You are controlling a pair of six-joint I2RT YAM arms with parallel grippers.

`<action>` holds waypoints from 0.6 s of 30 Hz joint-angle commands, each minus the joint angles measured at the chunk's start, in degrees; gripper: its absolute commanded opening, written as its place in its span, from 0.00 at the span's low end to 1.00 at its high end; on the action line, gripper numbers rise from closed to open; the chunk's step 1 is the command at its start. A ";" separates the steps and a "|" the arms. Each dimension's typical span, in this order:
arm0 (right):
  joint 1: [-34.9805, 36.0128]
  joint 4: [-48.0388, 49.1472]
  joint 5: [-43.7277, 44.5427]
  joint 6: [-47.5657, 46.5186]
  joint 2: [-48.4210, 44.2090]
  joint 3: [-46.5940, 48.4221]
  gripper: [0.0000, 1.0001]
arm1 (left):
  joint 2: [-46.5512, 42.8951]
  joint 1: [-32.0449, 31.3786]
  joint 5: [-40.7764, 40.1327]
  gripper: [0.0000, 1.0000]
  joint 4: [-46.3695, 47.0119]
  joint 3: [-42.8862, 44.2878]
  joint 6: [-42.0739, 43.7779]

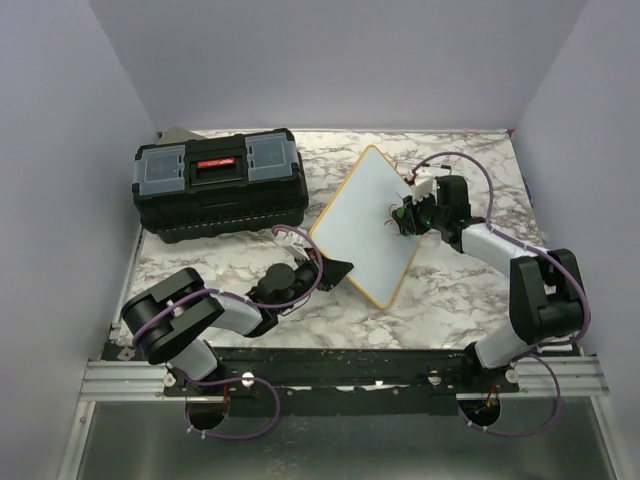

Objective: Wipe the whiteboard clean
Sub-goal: Erase the whiteboard at the center of the board.

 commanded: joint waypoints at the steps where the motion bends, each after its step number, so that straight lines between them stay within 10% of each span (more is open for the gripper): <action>1: 3.01 -6.29 -10.48 -5.25 -1.59 -2.63 0.01 | -0.28 -1.32 7.71 0.00 13.97 1.71 -1.10; 18: 1.73 -1.71 -6.21 0.28 -2.04 -2.20 0.01 | -2.28 -1.19 9.51 0.00 14.03 0.49 -0.33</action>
